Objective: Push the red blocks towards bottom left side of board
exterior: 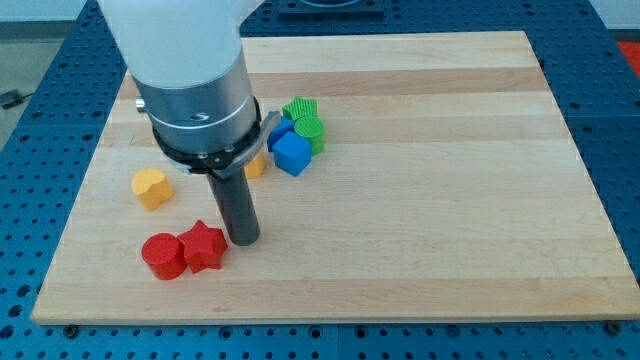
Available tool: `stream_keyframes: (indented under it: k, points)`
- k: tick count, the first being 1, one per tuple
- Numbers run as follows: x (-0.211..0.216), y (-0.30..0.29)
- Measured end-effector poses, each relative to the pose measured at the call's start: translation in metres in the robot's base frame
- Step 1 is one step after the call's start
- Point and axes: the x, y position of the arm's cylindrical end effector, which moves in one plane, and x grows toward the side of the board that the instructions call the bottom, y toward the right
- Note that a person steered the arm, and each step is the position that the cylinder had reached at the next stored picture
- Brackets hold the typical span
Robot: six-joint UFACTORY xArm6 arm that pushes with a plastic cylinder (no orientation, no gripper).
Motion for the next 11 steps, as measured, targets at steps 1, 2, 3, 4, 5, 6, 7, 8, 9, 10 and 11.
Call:
stream_keyframes:
  k: [1, 2, 3, 4, 5, 6, 7, 8, 9, 10, 11]
  points:
    - [0.007, 0.002]
    - [0.013, -0.011]
    - [0.013, -0.037]
    - [0.017, -0.059]
    - [0.030, -0.065]
    - [0.031, -0.056]
    - [-0.002, -0.035]
    - [-0.036, -0.039]
    - [-0.035, -0.064]
    - [-0.016, -0.077]
    - [0.000, -0.077]
